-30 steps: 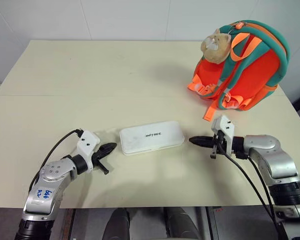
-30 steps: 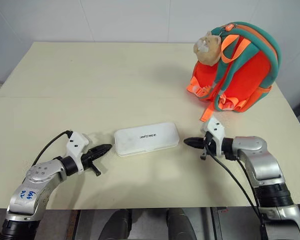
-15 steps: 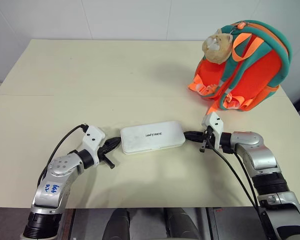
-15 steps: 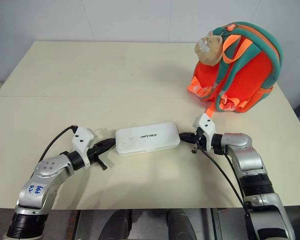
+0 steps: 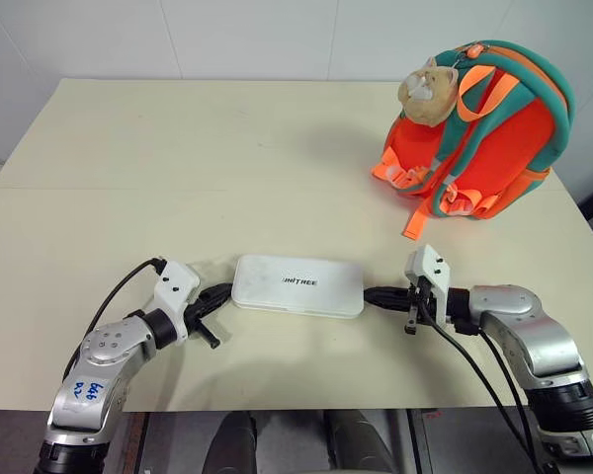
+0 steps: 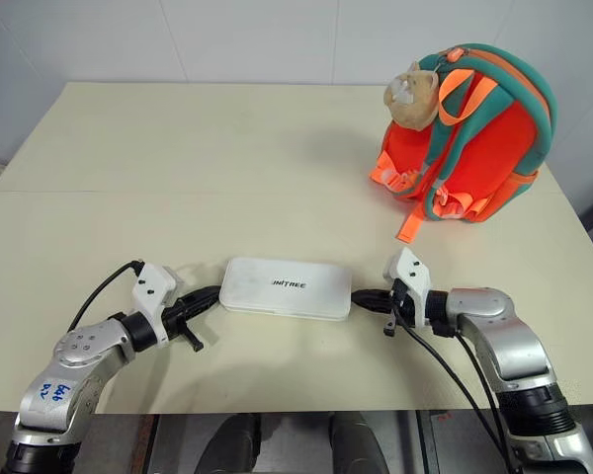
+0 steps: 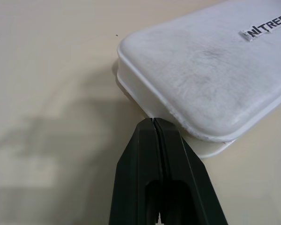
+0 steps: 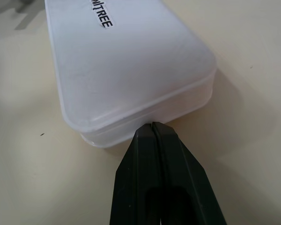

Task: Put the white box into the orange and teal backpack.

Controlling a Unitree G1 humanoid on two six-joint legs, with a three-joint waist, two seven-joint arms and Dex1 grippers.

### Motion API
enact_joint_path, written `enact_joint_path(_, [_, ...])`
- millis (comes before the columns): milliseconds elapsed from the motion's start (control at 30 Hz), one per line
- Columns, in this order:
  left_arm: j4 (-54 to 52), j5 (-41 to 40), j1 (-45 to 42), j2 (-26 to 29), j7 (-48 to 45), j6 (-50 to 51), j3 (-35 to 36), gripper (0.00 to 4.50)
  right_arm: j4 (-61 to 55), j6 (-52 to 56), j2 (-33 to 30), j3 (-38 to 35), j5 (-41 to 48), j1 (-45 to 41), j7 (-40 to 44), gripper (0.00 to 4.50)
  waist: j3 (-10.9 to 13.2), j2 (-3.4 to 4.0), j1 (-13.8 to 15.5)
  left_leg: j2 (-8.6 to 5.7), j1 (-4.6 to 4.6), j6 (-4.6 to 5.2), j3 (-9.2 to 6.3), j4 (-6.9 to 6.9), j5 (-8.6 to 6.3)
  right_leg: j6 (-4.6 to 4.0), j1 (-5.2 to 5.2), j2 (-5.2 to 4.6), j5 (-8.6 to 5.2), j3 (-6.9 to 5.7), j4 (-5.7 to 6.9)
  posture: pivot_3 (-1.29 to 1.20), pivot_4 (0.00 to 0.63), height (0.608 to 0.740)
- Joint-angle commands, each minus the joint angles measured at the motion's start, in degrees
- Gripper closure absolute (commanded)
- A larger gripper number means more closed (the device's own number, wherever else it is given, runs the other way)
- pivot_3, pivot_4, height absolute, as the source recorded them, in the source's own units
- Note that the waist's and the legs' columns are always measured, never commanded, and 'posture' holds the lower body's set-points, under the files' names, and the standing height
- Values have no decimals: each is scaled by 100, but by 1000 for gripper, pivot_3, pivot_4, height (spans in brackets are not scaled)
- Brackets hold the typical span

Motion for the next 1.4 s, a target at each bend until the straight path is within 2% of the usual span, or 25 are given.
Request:
enact_joint_path(33, [-250, -132, 72, -28, -97, 54, -184, 4467, -34, -125, -41, -119, 65, -98, -51, 4457, 0, 0, 2, 0, 0, 0, 0, 0, 0, 0, 0, 0, 0, 0, 0, 0, 150, 740])
enact_joint_path(500, [-307, -207, 36, 10, -107, 132, -236, 4467, 1063, -773, -15, 86, -291, -589, 51, 4457, 0, 0, 12, 0, -2, 1, 0, -1, 0, 0, 0, -1, 0, 0, -5, 0, 150, 740])
enact_joint_path(667, [-118, -279, -66, 259, -152, 175, 201, 4467, 850, -359, -304, -76, -119, -489, 135, 4457, 0, 0, 10, 0, -1, 1, 0, -1, 0, 1, 0, 0, 0, 0, -2, 0, 150, 740])
enact_joint_path(700, [-45, -367, -121, 353, -218, 240, 345, 4293, 789, -316, -391, -178, -46, -460, 171, 4495, 0, 0, 15, 0, -1, 0, 0, -1, 0, 1, -1, 0, 0, 0, -1, 0, 150, 740])
enact_joint_path(800, [273, -599, -329, 711, -443, 471, 714, 3577, 726, -117, -707, -462, 136, -448, 256, 3876, 0, 0, 20, 0, -2, 1, -1, -1, 0, 0, -2, 0, 0, -2, -1, 0, 150, 740])
enact_joint_path(867, [617, -661, -517, 1022, -709, 506, 826, 2979, 828, -21, -1004, -575, 186, -481, 420, 3264, 0, 0, 14, -1, -2, 1, 0, 0, -1, 0, -2, -1, 0, -1, -3, 0, 150, 740])
enact_joint_path(967, [1170, -1387, -1124, 1126, -972, 1344, 1112, 2425, 710, 548, -1283, -820, 519, -698, 520, 2735, 4, 6, 0, -1, -2, 3, 1, -3, -2, 0, 1, -2, 0, -1, -11, 0, 150, 740])
enact_joint_path(1100, [1728, -2025, -1785, 1386, -1467, 2384, 1015, 1334, 298, 2030, -1363, -911, 1290, -1198, 384, 1561, 4, 6, -34, 1, -7, 3, -2, -2, 0, 0, -11, 1, 0, -4, 7, 0, 150, 740])
enact_joint_path(1233, [2164, -2371, -2321, 1652, -1913, 3165, 753, 23, -3, 3195, -1141, -998, 1832, -1672, -178, 117, 4, 6, -43, 2, -6, 3, -2, -9, -1, -3, -14, 2, -2, -3, 6, 0, 150, 740])
enact_joint_path(1400, [2682, -2512, -2933, 1643, -2035, 3761, 568, 0, -435, 4263, -953, -1176, 2358, -1939, -753, 20, 4, 6, -4, 2, -13, 2, -4, -15, -1, -5, -19, 0, -4, -6, -3, 0, 150, 740])
